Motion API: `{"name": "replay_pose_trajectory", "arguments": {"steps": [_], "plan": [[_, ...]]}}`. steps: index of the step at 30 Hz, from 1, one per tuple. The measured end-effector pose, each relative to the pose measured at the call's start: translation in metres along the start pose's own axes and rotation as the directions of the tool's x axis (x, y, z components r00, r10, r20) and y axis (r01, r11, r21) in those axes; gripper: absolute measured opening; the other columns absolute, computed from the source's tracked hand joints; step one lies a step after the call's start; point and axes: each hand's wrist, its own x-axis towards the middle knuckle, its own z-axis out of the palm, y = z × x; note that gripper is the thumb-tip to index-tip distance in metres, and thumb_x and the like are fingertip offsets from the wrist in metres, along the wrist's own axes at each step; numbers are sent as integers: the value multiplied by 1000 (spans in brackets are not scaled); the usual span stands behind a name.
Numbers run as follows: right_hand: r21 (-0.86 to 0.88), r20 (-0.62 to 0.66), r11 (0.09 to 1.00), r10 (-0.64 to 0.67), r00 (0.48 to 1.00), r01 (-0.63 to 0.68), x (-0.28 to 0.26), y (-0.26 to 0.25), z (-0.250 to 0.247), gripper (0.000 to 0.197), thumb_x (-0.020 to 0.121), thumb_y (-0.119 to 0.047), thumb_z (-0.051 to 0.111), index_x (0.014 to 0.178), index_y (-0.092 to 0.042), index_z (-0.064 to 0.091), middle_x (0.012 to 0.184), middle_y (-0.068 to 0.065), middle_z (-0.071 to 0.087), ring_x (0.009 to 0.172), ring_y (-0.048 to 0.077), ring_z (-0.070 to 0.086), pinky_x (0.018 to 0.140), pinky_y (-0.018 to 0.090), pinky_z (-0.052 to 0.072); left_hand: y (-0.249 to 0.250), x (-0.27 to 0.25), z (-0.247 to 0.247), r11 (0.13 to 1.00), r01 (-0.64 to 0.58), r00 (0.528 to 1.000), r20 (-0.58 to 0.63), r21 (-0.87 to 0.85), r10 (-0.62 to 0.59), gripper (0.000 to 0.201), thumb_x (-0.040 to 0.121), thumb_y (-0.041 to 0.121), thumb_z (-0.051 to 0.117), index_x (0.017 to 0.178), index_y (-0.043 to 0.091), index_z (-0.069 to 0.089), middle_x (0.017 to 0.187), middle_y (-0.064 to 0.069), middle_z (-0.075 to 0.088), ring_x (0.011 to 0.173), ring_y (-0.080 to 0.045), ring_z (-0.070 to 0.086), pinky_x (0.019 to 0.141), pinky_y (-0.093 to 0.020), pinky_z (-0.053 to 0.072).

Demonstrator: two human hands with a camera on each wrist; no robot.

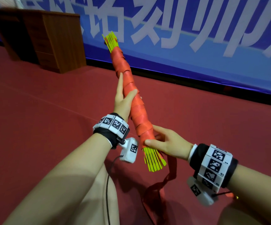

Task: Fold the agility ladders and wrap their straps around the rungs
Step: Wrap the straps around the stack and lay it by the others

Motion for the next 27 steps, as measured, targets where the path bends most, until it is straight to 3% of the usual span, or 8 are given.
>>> {"name": "replay_pose_trajectory", "arguments": {"steps": [2,5,7,11,15,19,23,27], "plan": [[-168,-29,984,59,998,-63,0,7,-4,34,82,-44,71,114,-42,57,85,-2,72,71,3,63,72,23,50,-2,-1,0,993,-34,999,6,116,33,72,83,17,67,128,64,37,142,-10,51,117,-33,59,101,-54,47],[-340,-42,917,209,977,-210,1,14,-10,41,82,-50,68,112,-22,65,87,-9,65,69,1,59,71,22,46,-6,2,-2,967,-114,993,52,228,104,77,86,8,63,147,42,31,145,9,36,139,-16,36,116,-34,30],[-270,11,929,265,964,-253,2,15,-13,31,84,-43,69,102,-18,68,78,0,61,62,16,53,61,29,45,-11,9,-4,953,-163,987,49,256,155,76,88,4,61,151,32,28,141,12,35,137,-7,33,113,-18,28],[-103,17,949,302,953,-299,2,11,-19,24,85,-25,71,103,-9,70,66,1,55,45,8,39,45,19,32,-16,15,-7,935,-187,980,-10,302,200,75,89,4,61,152,30,29,133,10,35,118,10,38,94,3,25],[-276,-132,932,205,970,-235,2,8,-14,38,84,-26,72,119,-14,63,87,1,66,68,9,58,65,18,45,-17,12,-5,912,-176,968,-102,369,228,75,91,9,61,152,33,25,123,5,33,98,8,37,77,12,20],[-499,-216,844,100,971,-198,-1,2,0,90,72,-58,73,146,-30,30,93,-2,69,85,16,65,81,33,50,-15,5,0,921,-129,949,-222,368,222,84,91,13,63,155,34,13,122,3,31,100,1,31,79,1,23],[-686,-218,710,8,976,-159,0,1,2,76,79,-51,67,143,-30,32,86,-6,67,84,20,66,74,32,49,-12,4,1,952,-95,943,-281,291,180,92,89,16,66,155,32,4,146,-4,32,116,-2,36,92,-7,24],[-143,-110,977,145,983,-160,0,-3,-10,45,87,-19,68,126,-32,49,84,5,74,74,24,72,70,40,59,-5,10,-8,987,-99,972,-200,130,124,98,81,27,70,155,32,7,160,3,21,142,-10,32,118,-34,28]]}}
